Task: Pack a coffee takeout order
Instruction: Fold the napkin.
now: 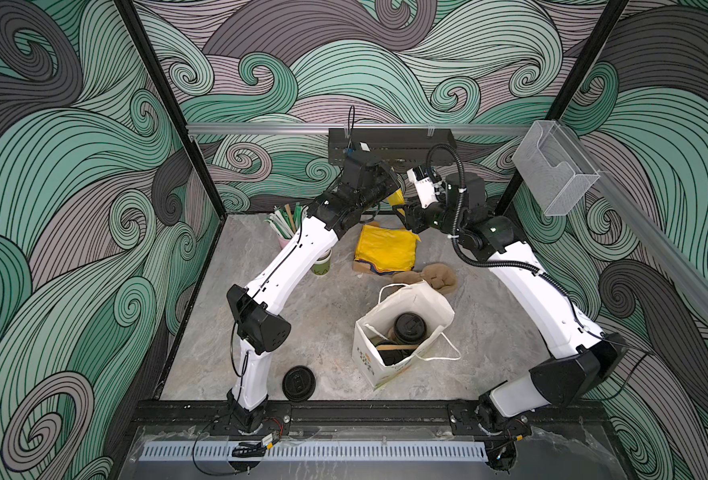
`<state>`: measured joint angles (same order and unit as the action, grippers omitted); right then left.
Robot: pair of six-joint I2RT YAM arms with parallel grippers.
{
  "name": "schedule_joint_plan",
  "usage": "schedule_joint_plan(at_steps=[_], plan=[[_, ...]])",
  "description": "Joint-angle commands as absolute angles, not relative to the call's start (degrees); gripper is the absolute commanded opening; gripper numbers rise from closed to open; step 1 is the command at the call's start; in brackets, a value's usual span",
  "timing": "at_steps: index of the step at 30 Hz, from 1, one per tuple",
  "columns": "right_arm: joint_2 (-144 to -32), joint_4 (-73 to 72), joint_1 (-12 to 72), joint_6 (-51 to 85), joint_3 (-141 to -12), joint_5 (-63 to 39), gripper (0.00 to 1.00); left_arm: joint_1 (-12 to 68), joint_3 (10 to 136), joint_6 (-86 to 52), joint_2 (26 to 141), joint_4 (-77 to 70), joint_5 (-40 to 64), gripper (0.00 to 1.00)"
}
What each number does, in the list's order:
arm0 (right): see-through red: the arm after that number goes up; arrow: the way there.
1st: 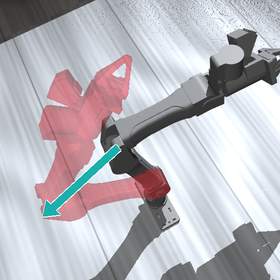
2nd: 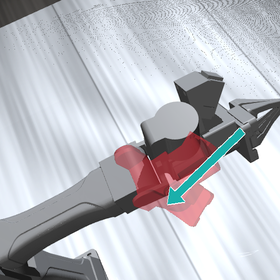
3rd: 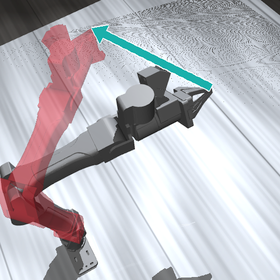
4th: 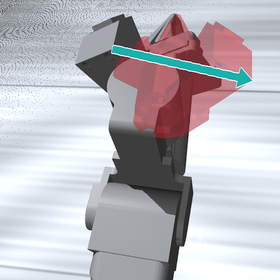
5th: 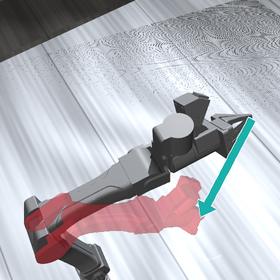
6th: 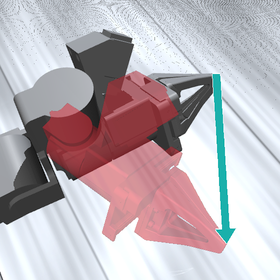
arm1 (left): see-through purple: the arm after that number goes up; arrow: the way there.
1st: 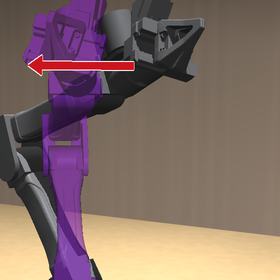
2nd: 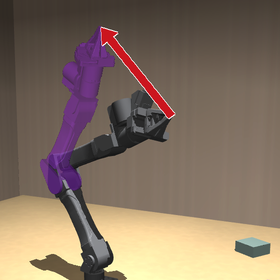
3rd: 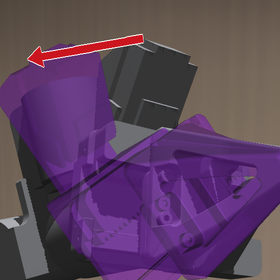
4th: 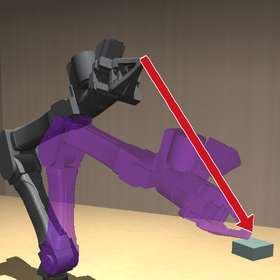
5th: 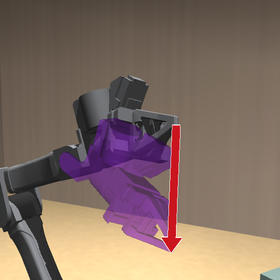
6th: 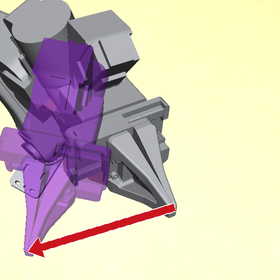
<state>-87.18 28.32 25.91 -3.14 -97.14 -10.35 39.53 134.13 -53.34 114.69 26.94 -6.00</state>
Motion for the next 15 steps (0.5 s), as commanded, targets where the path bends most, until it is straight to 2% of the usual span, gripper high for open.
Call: schedule_joint_plan(at_steps=[1,5,9,12,13,15], plan=[[-87.6,27.7,26.6,-2.5,-95.5,-10.3,0.47,40.4,135.6,-53.1,112.6,28.0,-6.8,0.00],[-88.0,27.6,26.9,-2.8,-95.8,-9.1,0.39,40.8,135.2,-53.5,112.4,28.6,-7.4,0.00],[-88.3,27.3,27.2,-2.6,-96.1,-8.8,0.25,41.2,134.2,-54.3,112.1,28.0,-7.5,0.00],[-87.9,27.8,27.4,-2.0,-96.6,-9.7,0.07,41.3,134.2,-54.3,111.9,28.1,-7.7,0.00],[-87.4,27.9,27.4,-1.6,-96.5,-9.9,0.02,41.3,134.2,-54.0,111.8,28.1,-7.7,0.03],[-86.0,27.8,27.4,-0.2,-96.1,-10.1,0.00,41.3,134.3,-53.1,111.4,27.9,-8.1,0.23]])
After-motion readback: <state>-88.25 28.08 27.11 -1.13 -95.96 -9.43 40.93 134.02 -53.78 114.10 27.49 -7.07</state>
